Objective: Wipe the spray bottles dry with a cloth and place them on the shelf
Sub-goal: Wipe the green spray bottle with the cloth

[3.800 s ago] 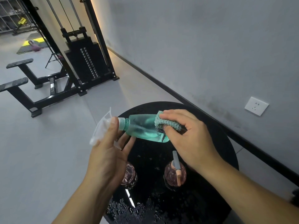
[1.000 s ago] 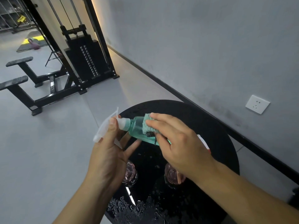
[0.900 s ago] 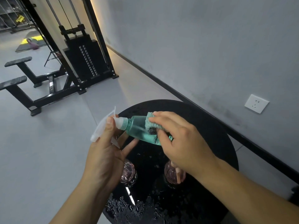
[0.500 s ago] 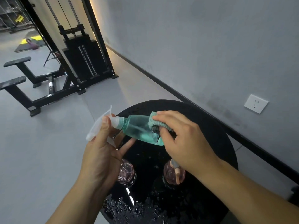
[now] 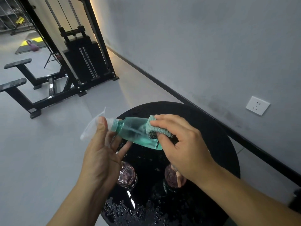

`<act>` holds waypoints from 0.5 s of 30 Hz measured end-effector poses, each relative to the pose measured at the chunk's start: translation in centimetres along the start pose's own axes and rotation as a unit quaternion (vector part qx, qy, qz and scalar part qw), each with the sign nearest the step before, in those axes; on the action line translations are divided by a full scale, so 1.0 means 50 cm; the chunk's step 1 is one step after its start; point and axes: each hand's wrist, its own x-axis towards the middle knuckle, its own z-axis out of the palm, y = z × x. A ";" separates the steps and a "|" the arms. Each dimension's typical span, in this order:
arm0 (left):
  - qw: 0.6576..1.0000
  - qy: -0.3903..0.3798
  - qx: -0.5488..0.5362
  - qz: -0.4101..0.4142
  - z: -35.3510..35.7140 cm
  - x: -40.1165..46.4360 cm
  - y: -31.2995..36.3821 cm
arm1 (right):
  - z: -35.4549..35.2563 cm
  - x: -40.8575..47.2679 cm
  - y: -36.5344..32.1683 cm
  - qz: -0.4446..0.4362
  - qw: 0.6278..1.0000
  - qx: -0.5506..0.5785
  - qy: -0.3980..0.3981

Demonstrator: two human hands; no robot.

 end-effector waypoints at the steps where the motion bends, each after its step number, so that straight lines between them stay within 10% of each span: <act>1: 1.000 0.010 0.003 0.004 0.001 0.000 -0.001 | 0.001 -0.001 -0.001 -0.007 1.000 -0.002 0.000; 15: 0.997 0.048 0.061 0.019 0.025 -0.002 0.009 | 0.018 -0.012 -0.010 0.009 1.000 0.025 -0.015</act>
